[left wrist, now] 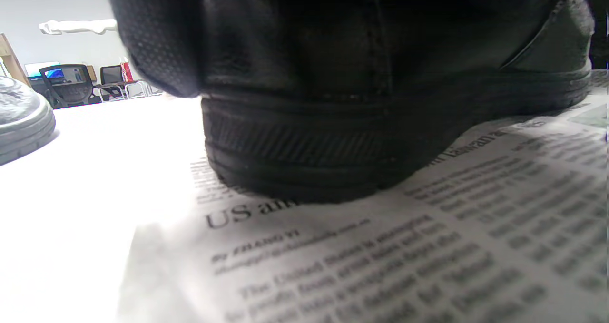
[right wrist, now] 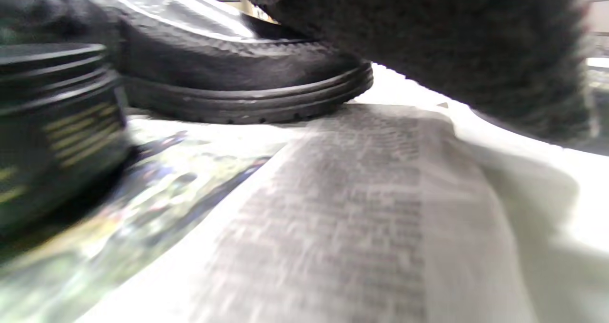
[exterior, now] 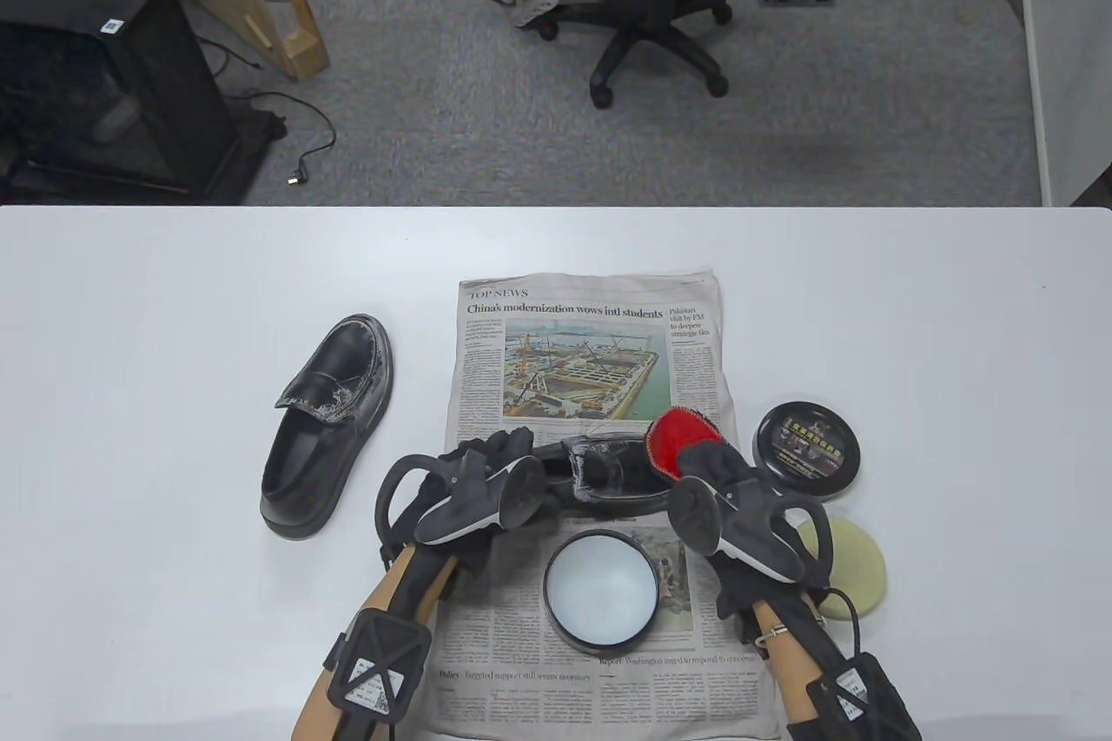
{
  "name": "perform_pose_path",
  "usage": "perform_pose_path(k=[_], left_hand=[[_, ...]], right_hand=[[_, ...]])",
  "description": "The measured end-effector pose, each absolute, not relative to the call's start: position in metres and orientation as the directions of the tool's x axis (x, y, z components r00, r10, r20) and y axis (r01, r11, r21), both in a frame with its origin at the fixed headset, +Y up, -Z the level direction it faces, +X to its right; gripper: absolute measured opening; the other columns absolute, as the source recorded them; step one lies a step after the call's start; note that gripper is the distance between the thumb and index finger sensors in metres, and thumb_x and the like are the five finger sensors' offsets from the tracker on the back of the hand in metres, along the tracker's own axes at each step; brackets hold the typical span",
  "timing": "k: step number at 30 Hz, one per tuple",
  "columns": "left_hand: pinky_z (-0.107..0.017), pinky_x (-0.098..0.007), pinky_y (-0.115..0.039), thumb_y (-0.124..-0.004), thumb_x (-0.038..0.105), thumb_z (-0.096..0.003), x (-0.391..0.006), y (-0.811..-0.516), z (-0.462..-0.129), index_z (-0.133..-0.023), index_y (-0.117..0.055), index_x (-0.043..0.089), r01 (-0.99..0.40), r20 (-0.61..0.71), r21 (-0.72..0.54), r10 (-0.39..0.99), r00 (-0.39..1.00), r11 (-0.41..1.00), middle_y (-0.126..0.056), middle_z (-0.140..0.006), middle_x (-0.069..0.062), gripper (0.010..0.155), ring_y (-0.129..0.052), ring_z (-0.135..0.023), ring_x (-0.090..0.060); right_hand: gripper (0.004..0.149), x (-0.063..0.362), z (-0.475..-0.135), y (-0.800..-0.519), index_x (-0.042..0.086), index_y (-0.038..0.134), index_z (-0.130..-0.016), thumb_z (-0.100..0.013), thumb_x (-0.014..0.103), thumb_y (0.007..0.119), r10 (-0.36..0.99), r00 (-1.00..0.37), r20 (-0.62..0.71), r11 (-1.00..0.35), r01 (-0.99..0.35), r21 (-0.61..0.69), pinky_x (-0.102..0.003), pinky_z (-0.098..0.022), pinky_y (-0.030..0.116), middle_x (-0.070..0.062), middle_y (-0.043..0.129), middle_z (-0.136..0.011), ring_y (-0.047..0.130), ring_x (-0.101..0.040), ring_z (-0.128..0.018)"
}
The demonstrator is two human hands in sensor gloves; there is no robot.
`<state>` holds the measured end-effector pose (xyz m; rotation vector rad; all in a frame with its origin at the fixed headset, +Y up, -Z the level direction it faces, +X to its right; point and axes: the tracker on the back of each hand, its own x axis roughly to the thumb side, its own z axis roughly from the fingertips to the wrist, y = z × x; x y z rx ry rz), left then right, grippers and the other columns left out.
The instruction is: Dip and apply leather care cream with polishing sponge on shoes
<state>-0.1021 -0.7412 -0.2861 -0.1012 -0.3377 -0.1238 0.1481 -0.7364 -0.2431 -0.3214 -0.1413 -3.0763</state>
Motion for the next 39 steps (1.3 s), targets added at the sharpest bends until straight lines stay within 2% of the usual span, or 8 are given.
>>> perform_pose_path(k=[7, 13, 16, 20, 28, 34, 37, 39], left_hand=[[-0.064, -0.050, -0.077, -0.062, 0.074, -0.0408, -0.102, -0.742, -0.286, -0.113, -0.062, 0.021, 0.132, 0.345, -0.072, -0.100, 0.933, 0.989, -0.080, -0.112, -0.008, 0.090, -0.084, -0.094, -0.035], [-0.064, -0.050, -0.076, -0.063, 0.075, -0.0400, -0.103, -0.743, -0.285, -0.114, -0.061, 0.022, 0.119, 0.349, -0.067, -0.089, 0.933, 0.991, -0.079, -0.113, -0.008, 0.091, -0.083, -0.094, -0.035], [-0.064, -0.050, -0.077, -0.063, 0.075, -0.0402, -0.103, -0.743, -0.285, -0.114, -0.061, 0.021, 0.114, 0.342, -0.064, -0.086, 0.936, 0.991, -0.080, -0.113, -0.008, 0.091, -0.083, -0.094, -0.035], [-0.064, -0.049, -0.077, -0.063, 0.074, -0.0408, -0.104, -0.743, -0.285, -0.113, -0.062, 0.021, 0.114, 0.333, -0.065, -0.086, 0.939, 0.991, -0.081, -0.112, -0.008, 0.090, -0.084, -0.093, -0.034], [-0.063, -0.049, -0.078, -0.063, 0.073, -0.0415, -0.102, -0.742, -0.285, -0.113, -0.063, 0.021, 0.124, 0.319, -0.072, -0.095, 0.943, 0.990, -0.082, -0.111, -0.009, 0.089, -0.085, -0.093, -0.034], [-0.063, -0.050, -0.077, -0.061, 0.074, -0.0418, -0.101, -0.742, -0.285, -0.113, -0.063, 0.023, 0.155, 0.346, -0.078, -0.119, 0.931, 0.985, -0.080, -0.112, -0.008, 0.087, -0.084, -0.094, -0.035], [-0.064, -0.050, -0.077, -0.062, 0.074, -0.0412, -0.102, -0.742, -0.286, -0.113, -0.063, 0.024, 0.142, 0.352, -0.084, -0.105, 0.930, 0.986, -0.080, -0.112, -0.008, 0.088, -0.083, -0.094, -0.035], [-0.064, -0.050, -0.076, -0.062, 0.075, -0.0408, -0.103, -0.743, -0.285, -0.113, -0.062, 0.024, 0.131, 0.352, -0.076, -0.097, 0.931, 0.988, -0.080, -0.112, -0.008, 0.088, -0.083, -0.094, -0.035]], right_hand=[[0.053, 0.103, -0.232, -0.723, 0.017, 0.044, -0.114, -0.065, 0.037, 0.047, 0.259, -0.888, 0.380, -0.965, -0.225, 0.133, -0.056, -0.074, 0.056, -0.013, 0.047, -0.117, 0.054, -0.041, -0.107], [0.053, 0.086, -0.274, -0.721, 0.018, 0.041, -0.115, -0.066, 0.038, 0.044, 0.299, -0.899, 0.320, -0.938, -0.215, 0.272, -0.060, -0.073, 0.047, -0.012, 0.044, -0.120, 0.047, -0.040, -0.110], [0.053, 0.100, -0.289, -0.727, 0.019, 0.040, -0.116, -0.066, 0.038, 0.044, 0.273, -0.935, 0.226, -0.927, -0.193, 0.323, -0.060, -0.073, 0.041, -0.010, 0.041, -0.121, 0.042, -0.039, -0.111], [0.053, 0.127, -0.291, -0.735, 0.020, 0.038, -0.115, -0.066, 0.038, 0.045, 0.135, -0.980, 0.144, -0.954, -0.089, 0.285, -0.059, -0.074, 0.039, -0.008, 0.038, -0.121, 0.037, -0.038, -0.111], [0.053, 0.141, -0.245, -0.742, 0.017, 0.040, -0.114, -0.065, 0.037, 0.047, -0.059, -0.975, 0.216, -0.993, 0.079, 0.084, -0.054, -0.074, 0.052, -0.013, 0.042, -0.118, 0.050, -0.042, -0.107], [0.053, 0.105, -0.226, -0.729, 0.018, 0.041, -0.114, -0.065, 0.038, 0.046, 0.162, -0.903, 0.398, -0.986, -0.129, 0.108, -0.054, -0.075, 0.054, -0.012, 0.043, -0.118, 0.051, -0.041, -0.107], [0.052, 0.085, -0.237, -0.720, 0.021, 0.042, -0.114, -0.065, 0.038, 0.046, 0.268, -0.858, 0.438, -0.963, -0.232, 0.134, -0.056, -0.075, 0.053, -0.010, 0.043, -0.119, 0.049, -0.041, -0.108], [0.052, 0.079, -0.249, -0.719, 0.022, 0.042, -0.114, -0.065, 0.039, 0.045, 0.283, -0.864, 0.417, -0.957, -0.226, 0.180, -0.058, -0.074, 0.050, -0.010, 0.042, -0.120, 0.046, -0.041, -0.110]])
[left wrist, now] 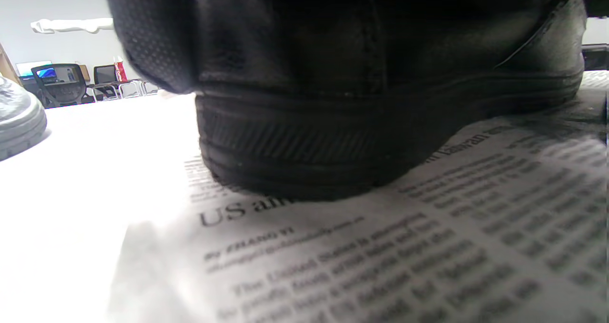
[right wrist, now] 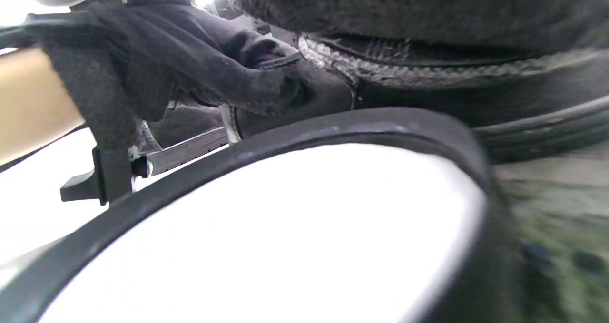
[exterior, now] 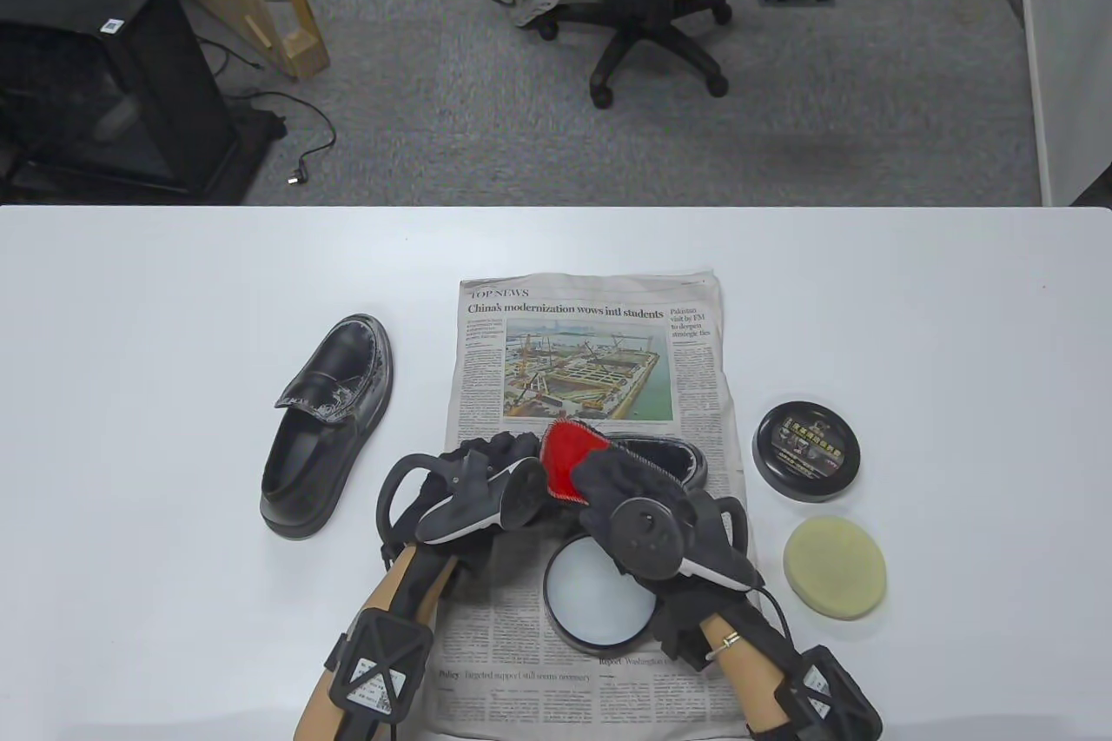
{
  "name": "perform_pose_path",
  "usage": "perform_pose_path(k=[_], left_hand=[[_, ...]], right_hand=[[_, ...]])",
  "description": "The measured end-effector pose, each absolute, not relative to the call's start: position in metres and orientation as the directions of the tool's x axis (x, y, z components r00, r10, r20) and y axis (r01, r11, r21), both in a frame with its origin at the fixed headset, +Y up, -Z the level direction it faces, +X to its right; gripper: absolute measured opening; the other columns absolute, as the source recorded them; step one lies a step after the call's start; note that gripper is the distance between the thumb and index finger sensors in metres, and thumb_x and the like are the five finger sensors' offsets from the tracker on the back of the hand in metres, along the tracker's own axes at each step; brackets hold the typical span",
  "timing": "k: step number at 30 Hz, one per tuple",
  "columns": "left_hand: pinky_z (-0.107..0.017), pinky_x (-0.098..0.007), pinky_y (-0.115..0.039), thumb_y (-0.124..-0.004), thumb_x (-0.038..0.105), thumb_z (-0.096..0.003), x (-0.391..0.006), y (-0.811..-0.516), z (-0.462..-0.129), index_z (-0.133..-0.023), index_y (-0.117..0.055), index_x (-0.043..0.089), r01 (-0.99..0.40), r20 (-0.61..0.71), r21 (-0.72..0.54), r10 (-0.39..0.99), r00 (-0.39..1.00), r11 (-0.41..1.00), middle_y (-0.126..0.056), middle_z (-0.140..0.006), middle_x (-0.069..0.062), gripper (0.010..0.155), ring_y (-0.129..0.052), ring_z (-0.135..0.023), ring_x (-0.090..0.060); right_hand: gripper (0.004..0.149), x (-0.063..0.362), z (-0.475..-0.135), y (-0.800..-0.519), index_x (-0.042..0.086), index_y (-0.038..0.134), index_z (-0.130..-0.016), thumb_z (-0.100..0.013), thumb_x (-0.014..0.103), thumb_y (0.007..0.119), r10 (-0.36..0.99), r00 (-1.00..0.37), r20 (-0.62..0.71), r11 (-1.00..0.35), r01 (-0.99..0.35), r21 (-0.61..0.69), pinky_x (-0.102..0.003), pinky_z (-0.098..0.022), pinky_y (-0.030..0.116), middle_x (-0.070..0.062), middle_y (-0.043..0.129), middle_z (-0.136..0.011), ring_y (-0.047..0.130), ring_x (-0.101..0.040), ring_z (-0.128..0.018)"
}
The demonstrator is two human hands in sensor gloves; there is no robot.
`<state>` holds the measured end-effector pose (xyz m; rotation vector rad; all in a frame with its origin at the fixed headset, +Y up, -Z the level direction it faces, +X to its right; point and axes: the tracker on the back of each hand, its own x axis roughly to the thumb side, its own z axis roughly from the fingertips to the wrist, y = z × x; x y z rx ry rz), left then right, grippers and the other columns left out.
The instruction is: Dip and apply leather care cream with polishing sponge on shoes
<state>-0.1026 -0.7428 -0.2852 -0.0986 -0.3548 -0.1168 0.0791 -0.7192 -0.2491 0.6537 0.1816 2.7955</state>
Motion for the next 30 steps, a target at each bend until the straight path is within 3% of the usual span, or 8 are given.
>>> perform_pose_path(k=[6, 8, 12, 20, 27, 30], left_hand=[[-0.064, -0.050, -0.077, -0.062, 0.075, -0.0408, -0.103, -0.743, -0.285, -0.113, -0.062, 0.023, 0.126, 0.340, -0.069, -0.095, 0.936, 0.990, -0.081, -0.112, -0.008, 0.089, -0.084, -0.093, -0.035], [-0.063, -0.049, -0.077, -0.062, 0.074, -0.0414, -0.102, -0.743, -0.285, -0.113, -0.062, 0.023, 0.134, 0.335, -0.068, -0.104, 0.936, 0.989, -0.081, -0.112, -0.008, 0.088, -0.084, -0.093, -0.035], [-0.061, -0.048, -0.078, -0.061, 0.074, -0.0416, -0.102, -0.743, -0.285, -0.113, -0.063, 0.023, 0.141, 0.326, -0.064, -0.113, 0.939, 0.988, -0.083, -0.110, -0.009, 0.088, -0.086, -0.091, -0.034], [-0.062, -0.048, -0.078, -0.061, 0.074, -0.0414, -0.101, -0.742, -0.285, -0.112, -0.064, 0.023, 0.148, 0.329, -0.063, -0.119, 0.937, 0.987, -0.082, -0.110, -0.008, 0.087, -0.085, -0.091, -0.035], [-0.064, -0.049, -0.077, -0.061, 0.074, -0.0406, -0.102, -0.743, -0.286, -0.112, -0.063, 0.026, 0.144, 0.349, -0.066, -0.112, 0.930, 0.987, -0.080, -0.112, -0.006, 0.086, -0.084, -0.093, -0.034], [-0.065, -0.049, -0.076, -0.063, 0.074, -0.0397, -0.102, -0.743, -0.286, -0.111, -0.064, 0.027, 0.135, 0.358, -0.062, -0.104, 0.928, 0.989, -0.080, -0.112, -0.005, 0.085, -0.084, -0.094, -0.033]], right_hand=[[0.054, 0.102, -0.288, -0.733, 0.018, 0.044, -0.115, -0.066, 0.039, 0.044, 0.285, -0.935, 0.212, -0.942, -0.233, 0.242, -0.060, -0.073, 0.043, -0.012, 0.045, -0.120, 0.046, -0.041, -0.109], [0.054, 0.120, -0.290, -0.739, 0.019, 0.043, -0.115, -0.065, 0.040, 0.044, 0.235, -0.958, 0.167, -0.953, -0.193, 0.234, -0.059, -0.073, 0.039, -0.010, 0.043, -0.120, 0.042, -0.039, -0.110], [0.053, 0.146, -0.279, -0.739, 0.021, 0.043, -0.114, -0.065, 0.040, 0.048, 0.136, -0.981, 0.140, -0.975, -0.108, 0.191, -0.056, -0.074, 0.044, -0.008, 0.042, -0.119, 0.043, -0.040, -0.109], [0.051, 0.152, -0.234, -0.742, 0.027, 0.042, -0.110, -0.062, 0.041, 0.052, -0.023, -0.951, 0.310, -0.993, 0.059, 0.106, -0.053, -0.076, 0.048, -0.003, 0.040, -0.118, 0.046, -0.035, -0.110], [0.050, 0.097, -0.229, -0.728, 0.029, 0.043, -0.110, -0.063, 0.041, 0.052, 0.051, -0.886, 0.461, -0.997, -0.020, 0.072, -0.054, -0.076, 0.048, -0.005, 0.039, -0.118, 0.047, -0.037, -0.110], [0.050, 0.083, -0.243, -0.721, 0.030, 0.041, -0.111, -0.063, 0.041, 0.050, 0.201, -0.869, 0.452, -0.979, -0.165, 0.120, -0.058, -0.075, 0.049, -0.005, 0.039, -0.119, 0.045, -0.037, -0.111]])
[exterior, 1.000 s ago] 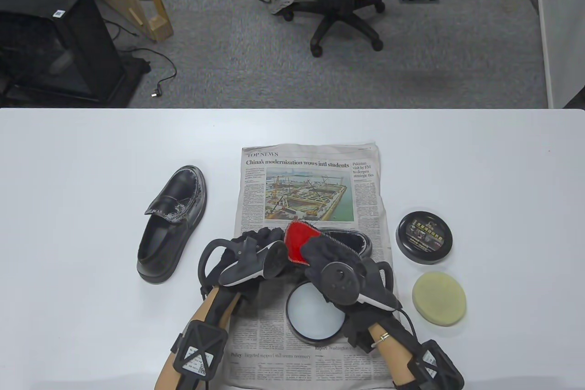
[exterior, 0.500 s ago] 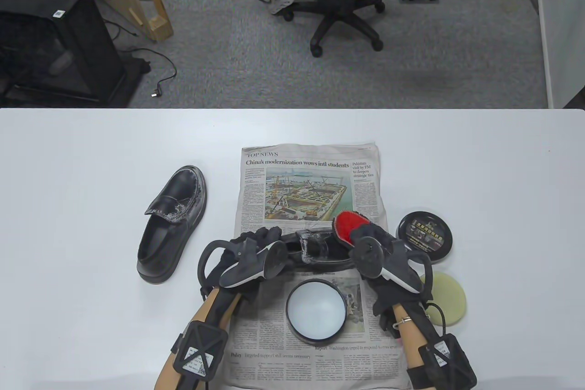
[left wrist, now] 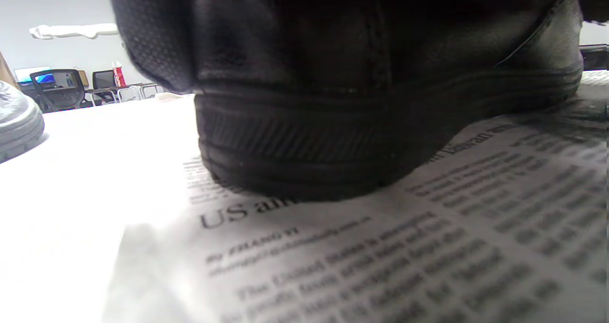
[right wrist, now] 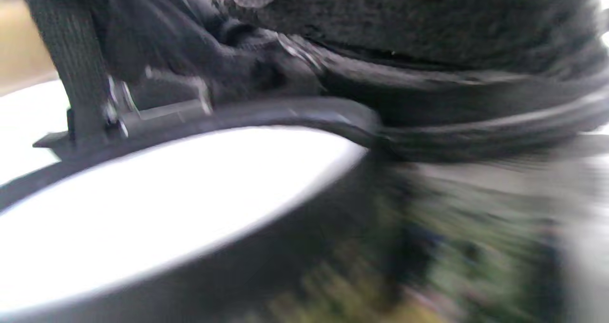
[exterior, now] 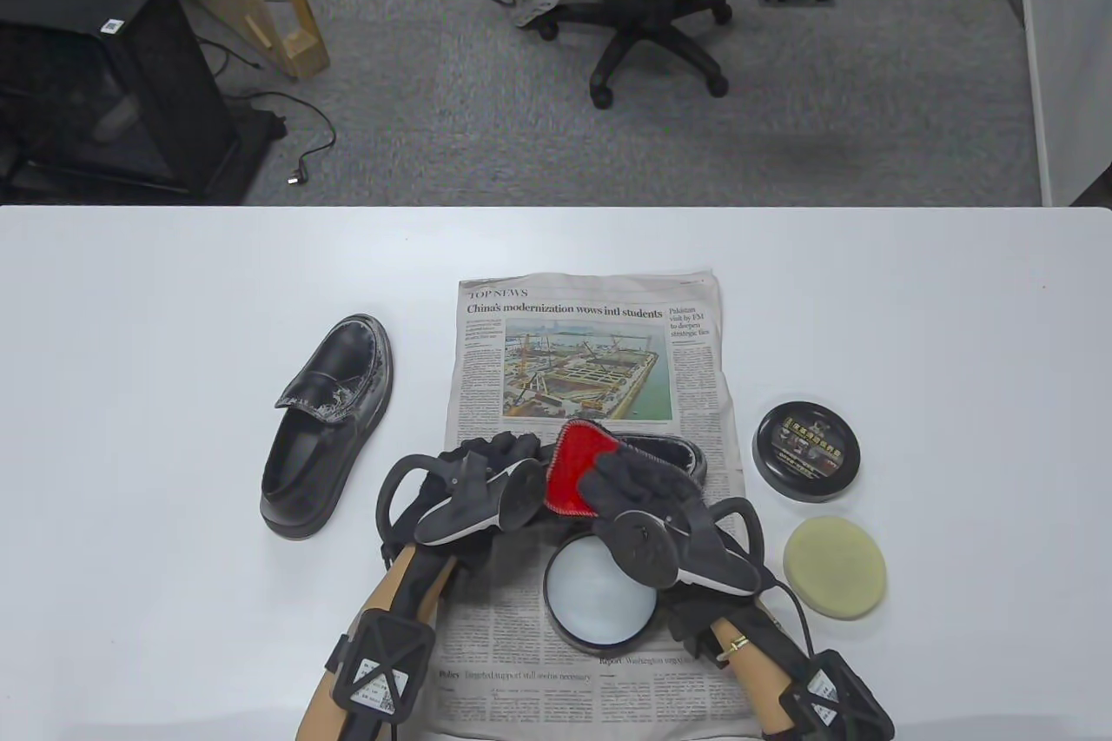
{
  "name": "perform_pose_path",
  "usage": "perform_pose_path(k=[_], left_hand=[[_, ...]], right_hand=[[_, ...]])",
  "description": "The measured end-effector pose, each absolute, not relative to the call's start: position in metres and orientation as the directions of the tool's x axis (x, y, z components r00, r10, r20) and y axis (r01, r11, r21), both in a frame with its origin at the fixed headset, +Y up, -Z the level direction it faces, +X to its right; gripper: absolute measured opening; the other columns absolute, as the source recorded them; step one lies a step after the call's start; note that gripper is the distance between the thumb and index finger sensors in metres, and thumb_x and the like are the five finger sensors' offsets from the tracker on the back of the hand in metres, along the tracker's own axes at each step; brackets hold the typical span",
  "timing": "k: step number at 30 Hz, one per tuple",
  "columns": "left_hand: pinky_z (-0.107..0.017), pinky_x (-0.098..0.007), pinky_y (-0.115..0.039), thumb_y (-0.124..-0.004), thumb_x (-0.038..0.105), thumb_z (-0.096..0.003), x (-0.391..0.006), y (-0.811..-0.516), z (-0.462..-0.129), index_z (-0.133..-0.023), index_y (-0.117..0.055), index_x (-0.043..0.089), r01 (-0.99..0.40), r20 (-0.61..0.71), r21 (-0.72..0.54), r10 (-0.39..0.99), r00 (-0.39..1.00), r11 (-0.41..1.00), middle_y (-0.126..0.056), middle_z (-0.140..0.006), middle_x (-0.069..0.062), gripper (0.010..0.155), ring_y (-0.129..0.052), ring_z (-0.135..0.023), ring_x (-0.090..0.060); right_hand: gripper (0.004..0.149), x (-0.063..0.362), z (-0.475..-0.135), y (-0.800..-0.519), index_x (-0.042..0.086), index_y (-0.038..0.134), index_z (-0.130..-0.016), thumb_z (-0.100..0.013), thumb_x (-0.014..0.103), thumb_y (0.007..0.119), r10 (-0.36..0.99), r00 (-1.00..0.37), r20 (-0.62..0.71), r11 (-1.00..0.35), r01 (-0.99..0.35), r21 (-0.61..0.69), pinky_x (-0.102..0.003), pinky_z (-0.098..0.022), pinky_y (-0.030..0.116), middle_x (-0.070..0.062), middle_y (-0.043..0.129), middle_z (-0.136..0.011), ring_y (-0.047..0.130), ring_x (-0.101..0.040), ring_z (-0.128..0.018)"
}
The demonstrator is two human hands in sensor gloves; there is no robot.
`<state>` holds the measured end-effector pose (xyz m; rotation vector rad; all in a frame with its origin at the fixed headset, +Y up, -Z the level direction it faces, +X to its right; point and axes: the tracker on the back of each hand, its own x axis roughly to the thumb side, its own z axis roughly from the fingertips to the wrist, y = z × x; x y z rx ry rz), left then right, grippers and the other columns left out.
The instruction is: Dip and apply leather care cream with polishing sponge on shoes
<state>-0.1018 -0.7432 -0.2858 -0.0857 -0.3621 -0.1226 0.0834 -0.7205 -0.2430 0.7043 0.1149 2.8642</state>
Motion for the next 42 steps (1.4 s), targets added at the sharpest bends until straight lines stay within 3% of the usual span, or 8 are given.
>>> perform_pose_path(k=[5, 13, 16, 21, 28, 35, 40, 42], left_hand=[[-0.065, -0.048, -0.076, -0.063, 0.075, -0.0387, -0.102, -0.744, -0.285, -0.111, -0.063, 0.027, 0.134, 0.351, -0.053, -0.107, 0.930, 0.990, -0.080, -0.112, -0.006, 0.087, -0.084, -0.093, -0.033], [-0.062, -0.047, -0.078, -0.062, 0.074, -0.0404, -0.102, -0.743, -0.285, -0.111, -0.064, 0.027, 0.144, 0.328, -0.047, -0.121, 0.937, 0.988, -0.083, -0.109, -0.008, 0.085, -0.086, -0.090, -0.033], [-0.061, -0.047, -0.079, -0.062, 0.074, -0.0403, -0.103, -0.743, -0.284, -0.111, -0.065, 0.027, 0.144, 0.323, -0.042, -0.123, 0.938, 0.989, -0.084, -0.108, -0.008, 0.085, -0.087, -0.089, -0.033], [-0.062, -0.048, -0.077, -0.062, 0.074, -0.0402, -0.101, -0.743, -0.285, -0.111, -0.065, 0.026, 0.145, 0.329, -0.053, -0.119, 0.937, 0.988, -0.083, -0.109, -0.008, 0.085, -0.086, -0.091, -0.034], [-0.064, -0.049, -0.077, -0.062, 0.074, -0.0398, -0.100, -0.743, -0.286, -0.112, -0.064, 0.026, 0.149, 0.341, -0.062, -0.119, 0.932, 0.987, -0.082, -0.111, -0.008, 0.086, -0.085, -0.092, -0.034], [-0.063, -0.049, -0.077, -0.062, 0.075, -0.0399, -0.100, -0.743, -0.284, -0.112, -0.063, 0.026, 0.156, 0.332, -0.044, -0.133, 0.934, 0.987, -0.082, -0.110, -0.009, 0.087, -0.086, -0.091, -0.035], [-0.060, -0.048, -0.079, -0.061, 0.075, -0.0406, -0.100, -0.743, -0.283, -0.112, -0.064, 0.026, 0.165, 0.317, -0.038, -0.145, 0.937, 0.986, -0.084, -0.108, -0.010, 0.086, -0.087, -0.089, -0.034], [-0.059, -0.047, -0.079, -0.061, 0.075, -0.0407, -0.100, -0.743, -0.283, -0.111, -0.064, 0.026, 0.169, 0.310, -0.033, -0.151, 0.939, 0.985, -0.086, -0.107, -0.010, 0.086, -0.088, -0.088, -0.034]], right_hand=[[0.051, 0.078, -0.282, -0.723, 0.025, 0.044, -0.113, -0.064, 0.040, 0.048, 0.256, -0.909, 0.329, -0.955, -0.185, 0.233, -0.060, -0.073, 0.049, -0.008, 0.046, -0.119, 0.049, -0.039, -0.109], [0.051, 0.145, -0.292, -0.740, 0.024, 0.044, -0.113, -0.064, 0.040, 0.049, 0.155, -0.982, 0.103, -0.965, -0.128, 0.229, -0.057, -0.074, 0.043, -0.005, 0.043, -0.119, 0.042, -0.038, -0.110], [0.051, 0.158, -0.277, -0.741, 0.024, 0.043, -0.112, -0.064, 0.039, 0.050, 0.101, -0.987, 0.121, -0.979, -0.077, 0.188, -0.055, -0.074, 0.049, -0.007, 0.042, -0.119, 0.048, -0.040, -0.108], [0.050, 0.155, -0.248, -0.739, 0.023, 0.045, -0.111, -0.064, 0.037, 0.050, 0.197, -0.956, 0.217, -0.968, -0.155, 0.197, -0.055, -0.075, 0.050, -0.007, 0.041, -0.118, 0.045, -0.041, -0.108], [0.050, 0.097, -0.242, -0.723, 0.023, 0.045, -0.112, -0.065, 0.038, 0.048, 0.339, -0.854, 0.394, -0.938, -0.278, 0.205, -0.059, -0.074, 0.053, -0.008, 0.043, -0.119, 0.047, -0.042, -0.108], [0.051, 0.084, -0.288, -0.727, 0.022, 0.043, -0.114, -0.066, 0.039, 0.045, 0.341, -0.908, 0.242, -0.923, -0.275, 0.269, -0.062, -0.071, 0.049, -0.010, 0.045, -0.120, 0.047, -0.045, -0.108], [0.051, 0.114, -0.299, -0.741, 0.022, 0.043, -0.114, -0.066, 0.039, 0.044, 0.312, -0.942, 0.121, -0.923, -0.271, 0.273, -0.058, -0.073, 0.035, -0.008, 0.043, -0.121, 0.038, -0.039, -0.111], [0.051, 0.128, -0.295, -0.743, 0.022, 0.043, -0.114, -0.066, 0.039, 0.045, 0.280, -0.955, 0.098, -0.936, -0.248, 0.251, -0.058, -0.073, 0.036, -0.008, 0.041, -0.121, 0.036, -0.038, -0.111]])
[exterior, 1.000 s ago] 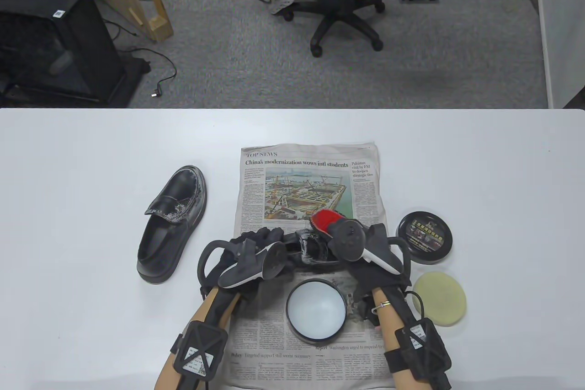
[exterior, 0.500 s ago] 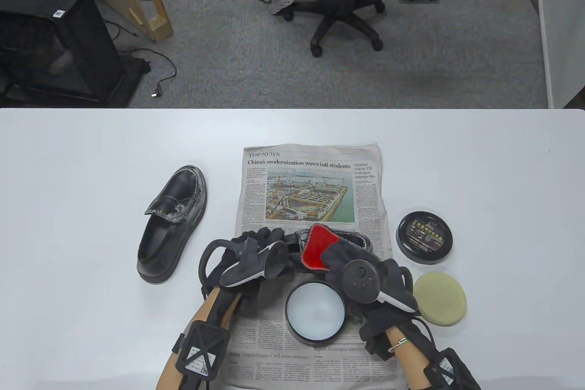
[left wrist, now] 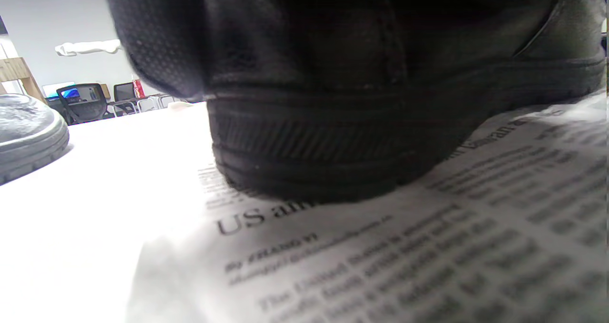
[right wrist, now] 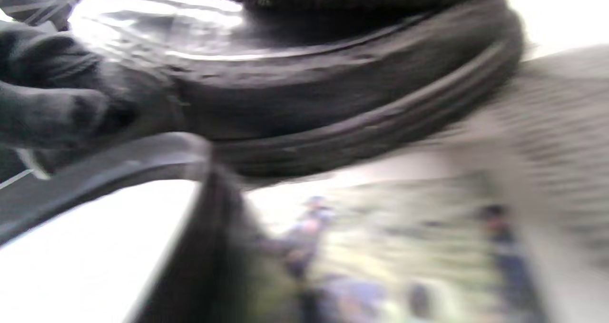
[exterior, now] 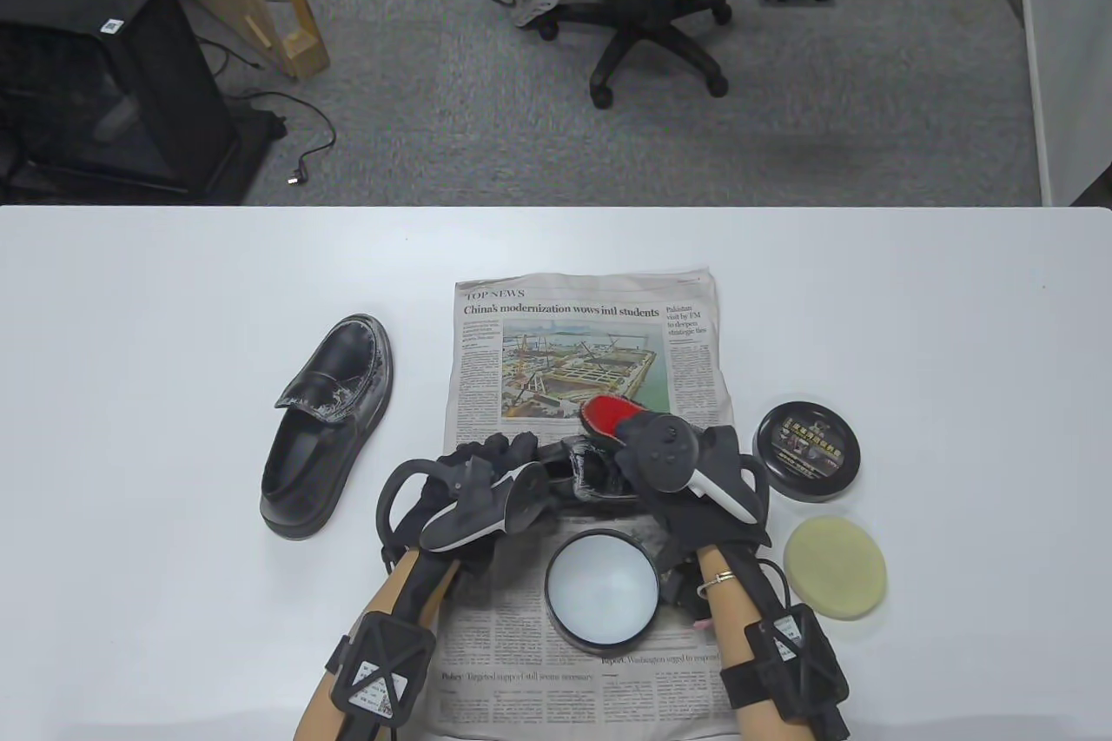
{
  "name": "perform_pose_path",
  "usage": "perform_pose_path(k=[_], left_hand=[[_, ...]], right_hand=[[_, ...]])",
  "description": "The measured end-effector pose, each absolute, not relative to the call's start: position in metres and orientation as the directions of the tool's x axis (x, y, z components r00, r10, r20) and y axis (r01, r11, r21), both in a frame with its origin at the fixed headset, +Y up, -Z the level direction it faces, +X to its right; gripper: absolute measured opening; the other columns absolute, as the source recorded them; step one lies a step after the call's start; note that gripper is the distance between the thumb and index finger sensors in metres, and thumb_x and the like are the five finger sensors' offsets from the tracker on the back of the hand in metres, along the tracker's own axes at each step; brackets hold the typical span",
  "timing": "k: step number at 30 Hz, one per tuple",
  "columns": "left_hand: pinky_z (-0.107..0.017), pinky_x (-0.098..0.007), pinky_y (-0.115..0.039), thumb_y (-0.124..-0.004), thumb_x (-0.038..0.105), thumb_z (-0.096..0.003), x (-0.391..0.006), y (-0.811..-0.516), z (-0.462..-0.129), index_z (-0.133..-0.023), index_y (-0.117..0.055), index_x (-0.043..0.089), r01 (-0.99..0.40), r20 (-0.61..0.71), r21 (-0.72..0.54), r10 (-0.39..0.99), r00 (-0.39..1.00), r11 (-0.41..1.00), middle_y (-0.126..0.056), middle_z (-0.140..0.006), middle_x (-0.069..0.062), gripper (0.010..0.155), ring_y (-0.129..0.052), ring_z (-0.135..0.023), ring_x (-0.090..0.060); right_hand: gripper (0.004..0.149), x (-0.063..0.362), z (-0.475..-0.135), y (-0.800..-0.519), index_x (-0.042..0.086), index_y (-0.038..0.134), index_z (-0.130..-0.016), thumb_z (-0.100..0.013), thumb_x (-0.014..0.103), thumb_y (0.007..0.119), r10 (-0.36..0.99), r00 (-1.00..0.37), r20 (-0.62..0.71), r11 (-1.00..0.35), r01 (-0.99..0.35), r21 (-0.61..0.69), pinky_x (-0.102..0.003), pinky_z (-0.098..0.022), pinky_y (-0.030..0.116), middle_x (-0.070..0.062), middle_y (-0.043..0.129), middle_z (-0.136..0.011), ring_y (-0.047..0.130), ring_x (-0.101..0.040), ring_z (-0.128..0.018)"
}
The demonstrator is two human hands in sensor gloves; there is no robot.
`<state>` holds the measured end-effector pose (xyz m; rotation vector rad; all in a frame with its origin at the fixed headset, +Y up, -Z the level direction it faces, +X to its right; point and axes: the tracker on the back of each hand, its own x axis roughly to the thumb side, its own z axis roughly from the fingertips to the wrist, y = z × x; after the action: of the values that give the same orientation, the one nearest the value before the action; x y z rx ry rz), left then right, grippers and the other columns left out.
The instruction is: Dip and apply leather care cream with polishing sponge on shoes
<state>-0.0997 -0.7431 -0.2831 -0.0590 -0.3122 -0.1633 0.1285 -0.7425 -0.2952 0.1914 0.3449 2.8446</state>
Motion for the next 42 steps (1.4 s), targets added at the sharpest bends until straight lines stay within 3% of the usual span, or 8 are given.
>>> perform_pose_path(k=[4, 9, 15, 18, 24, 29, 35, 42], left_hand=[[-0.058, -0.047, -0.080, -0.062, 0.074, -0.0401, -0.100, -0.743, -0.283, -0.110, -0.066, 0.025, 0.158, 0.292, -0.024, -0.144, 0.945, 0.987, -0.087, -0.105, -0.010, 0.086, -0.089, -0.087, -0.034], [-0.058, -0.047, -0.080, -0.061, 0.074, -0.0402, -0.099, -0.743, -0.283, -0.110, -0.067, 0.024, 0.166, 0.289, -0.026, -0.152, 0.945, 0.986, -0.087, -0.105, -0.010, 0.086, -0.089, -0.087, -0.034], [-0.060, -0.048, -0.079, -0.062, 0.074, -0.0403, -0.099, -0.744, -0.284, -0.111, -0.065, 0.024, 0.154, 0.313, -0.046, -0.132, 0.940, 0.987, -0.085, -0.108, -0.011, 0.087, -0.087, -0.089, -0.035], [-0.062, -0.049, -0.078, -0.063, 0.074, -0.0402, -0.099, -0.745, -0.284, -0.112, -0.063, 0.025, 0.143, 0.324, -0.053, -0.119, 0.939, 0.988, -0.083, -0.109, -0.011, 0.087, -0.086, -0.091, -0.036], [-0.062, -0.049, -0.078, -0.064, 0.073, -0.0403, -0.100, -0.745, -0.283, -0.113, -0.062, 0.025, 0.143, 0.319, -0.044, -0.122, 0.940, 0.989, -0.083, -0.110, -0.010, 0.087, -0.086, -0.091, -0.035], [-0.061, -0.048, -0.079, -0.063, 0.073, -0.0405, -0.101, -0.745, -0.282, -0.112, -0.063, 0.025, 0.145, 0.310, -0.035, -0.127, 0.942, 0.989, -0.084, -0.109, -0.010, 0.086, -0.087, -0.090, -0.034], [-0.061, -0.048, -0.079, -0.063, 0.074, -0.0408, -0.101, -0.745, -0.282, -0.113, -0.062, 0.024, 0.139, 0.310, -0.032, -0.123, 0.943, 0.990, -0.084, -0.109, -0.011, 0.087, -0.087, -0.090, -0.035], [-0.061, -0.049, -0.078, -0.064, 0.074, -0.0408, -0.102, -0.745, -0.282, -0.113, -0.062, 0.023, 0.132, 0.307, -0.038, -0.114, 0.945, 0.990, -0.083, -0.110, -0.011, 0.088, -0.086, -0.091, -0.035]], right_hand=[[0.050, 0.150, -0.276, -0.744, 0.023, 0.042, -0.113, -0.066, 0.038, 0.046, 0.261, -0.960, 0.103, -0.948, -0.235, 0.215, -0.058, -0.073, 0.041, -0.007, 0.038, -0.120, 0.036, -0.041, -0.110], [0.050, 0.141, -0.249, -0.739, 0.018, 0.044, -0.113, -0.066, 0.036, 0.048, 0.181, -0.961, 0.208, -0.975, -0.147, 0.168, -0.057, -0.072, 0.050, -0.012, 0.041, -0.118, 0.045, -0.047, -0.106], [0.051, 0.104, -0.237, -0.725, 0.016, 0.046, -0.113, -0.066, 0.036, 0.048, 0.335, -0.879, 0.339, -0.941, -0.293, 0.172, -0.056, -0.071, 0.059, -0.015, 0.047, -0.116, 0.053, -0.048, -0.103], [0.051, 0.085, -0.250, -0.719, 0.019, 0.045, -0.113, -0.066, 0.037, 0.048, 0.326, -0.871, 0.368, -0.944, -0.283, 0.166, -0.058, -0.072, 0.056, -0.012, 0.046, -0.118, 0.052, -0.047, -0.105], [0.052, 0.086, -0.291, -0.727, 0.019, 0.046, -0.114, -0.066, 0.038, 0.045, 0.293, -0.929, 0.228, -0.941, -0.238, 0.240, -0.061, -0.072, 0.050, -0.011, 0.050, -0.118, 0.051, -0.045, -0.107], [0.051, 0.112, -0.295, -0.733, 0.020, 0.047, -0.113, -0.065, 0.038, 0.048, 0.228, -0.960, 0.161, -0.954, -0.188, 0.235, -0.059, -0.073, 0.044, -0.010, 0.049, -0.118, 0.046, -0.042, -0.109], [0.050, 0.152, -0.261, -0.705, 0.021, 0.051, -0.111, -0.064, 0.037, 0.051, 0.167, -0.968, 0.187, -0.986, -0.166, 0.022, -0.059, -0.072, 0.057, -0.010, 0.057, -0.116, 0.062, -0.041, -0.104], [0.050, 0.238, -0.212, -0.667, 0.020, 0.053, -0.111, -0.064, 0.036, 0.052, 0.158, -0.987, -0.022, -0.944, -0.145, -0.295, -0.059, -0.071, 0.058, -0.010, 0.059, -0.115, 0.066, -0.041, -0.102]])
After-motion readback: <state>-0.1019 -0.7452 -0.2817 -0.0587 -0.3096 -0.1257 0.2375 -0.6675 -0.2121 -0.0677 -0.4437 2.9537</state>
